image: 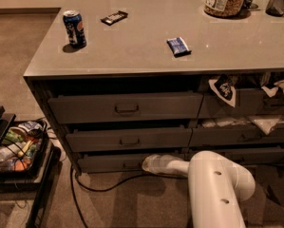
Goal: Close bottom drawer
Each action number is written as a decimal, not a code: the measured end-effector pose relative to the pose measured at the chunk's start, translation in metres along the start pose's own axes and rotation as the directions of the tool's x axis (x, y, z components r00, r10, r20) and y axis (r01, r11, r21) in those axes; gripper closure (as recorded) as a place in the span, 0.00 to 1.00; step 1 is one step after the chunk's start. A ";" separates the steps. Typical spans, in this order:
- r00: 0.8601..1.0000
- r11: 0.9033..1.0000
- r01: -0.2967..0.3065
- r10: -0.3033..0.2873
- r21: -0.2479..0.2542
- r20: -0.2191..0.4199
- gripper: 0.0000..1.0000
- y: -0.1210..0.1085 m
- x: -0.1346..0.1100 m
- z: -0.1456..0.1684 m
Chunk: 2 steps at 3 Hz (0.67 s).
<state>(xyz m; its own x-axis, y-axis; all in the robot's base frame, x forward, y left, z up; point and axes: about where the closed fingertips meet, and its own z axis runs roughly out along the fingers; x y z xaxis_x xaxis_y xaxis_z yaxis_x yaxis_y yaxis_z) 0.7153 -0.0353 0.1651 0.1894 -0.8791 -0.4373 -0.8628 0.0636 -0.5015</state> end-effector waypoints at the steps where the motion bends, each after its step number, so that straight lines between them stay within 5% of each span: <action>1: 1.000 1.000 0.000 0.000 0.000 0.000 1.00 0.000 0.000 0.000; 2: 1.000 0.999 0.018 -0.017 -0.028 0.026 1.00 0.004 -0.006 -0.008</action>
Offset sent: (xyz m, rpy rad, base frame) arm -0.0197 -0.0023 0.0205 0.0241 0.0358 0.0991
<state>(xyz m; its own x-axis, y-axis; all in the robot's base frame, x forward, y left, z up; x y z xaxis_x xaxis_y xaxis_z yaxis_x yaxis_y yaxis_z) 0.7068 -0.0339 0.1719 0.2163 -0.8673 -0.4484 -0.8721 0.0348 -0.4881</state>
